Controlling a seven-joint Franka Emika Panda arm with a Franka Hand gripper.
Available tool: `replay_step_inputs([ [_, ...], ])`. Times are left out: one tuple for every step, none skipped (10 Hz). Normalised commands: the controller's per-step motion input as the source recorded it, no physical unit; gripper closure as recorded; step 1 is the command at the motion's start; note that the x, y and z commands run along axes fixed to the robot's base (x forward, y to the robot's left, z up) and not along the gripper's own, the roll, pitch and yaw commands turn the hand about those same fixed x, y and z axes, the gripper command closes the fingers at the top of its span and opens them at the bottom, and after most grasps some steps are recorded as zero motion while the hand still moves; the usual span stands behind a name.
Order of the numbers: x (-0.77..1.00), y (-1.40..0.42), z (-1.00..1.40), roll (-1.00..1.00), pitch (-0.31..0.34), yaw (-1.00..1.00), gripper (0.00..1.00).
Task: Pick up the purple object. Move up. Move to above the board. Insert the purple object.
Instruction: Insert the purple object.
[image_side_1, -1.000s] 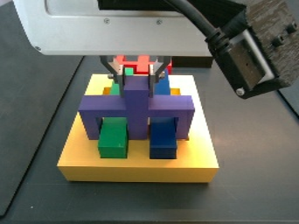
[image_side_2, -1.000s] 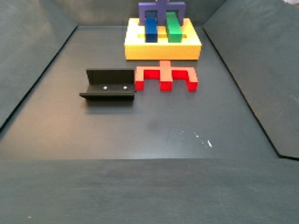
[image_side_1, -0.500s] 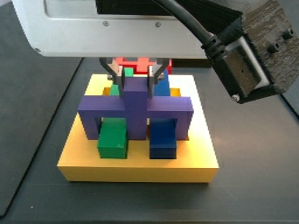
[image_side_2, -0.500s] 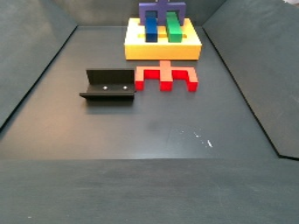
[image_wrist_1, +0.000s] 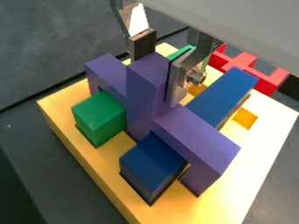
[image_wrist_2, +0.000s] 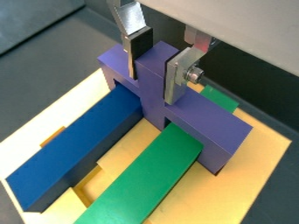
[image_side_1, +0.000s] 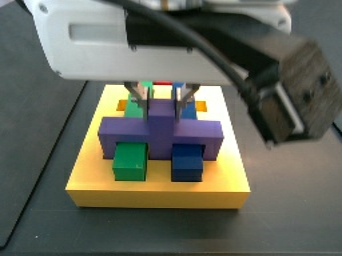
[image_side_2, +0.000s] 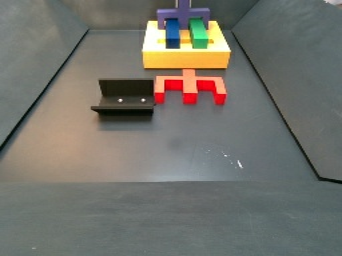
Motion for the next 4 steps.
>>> replay_step_inputs([
  [0.13, -0.07, -0.36, 0.23, 0.027, 0.03, 1.00],
  [0.00, 0.00, -0.48, 0.06, 0.000, 0.00, 1.00],
  [0.01, 0.00, -0.32, 0.00, 0.000, 0.00, 1.00],
  [0.00, 0.00, 0.00, 0.00, 0.000, 0.00, 1.00],
])
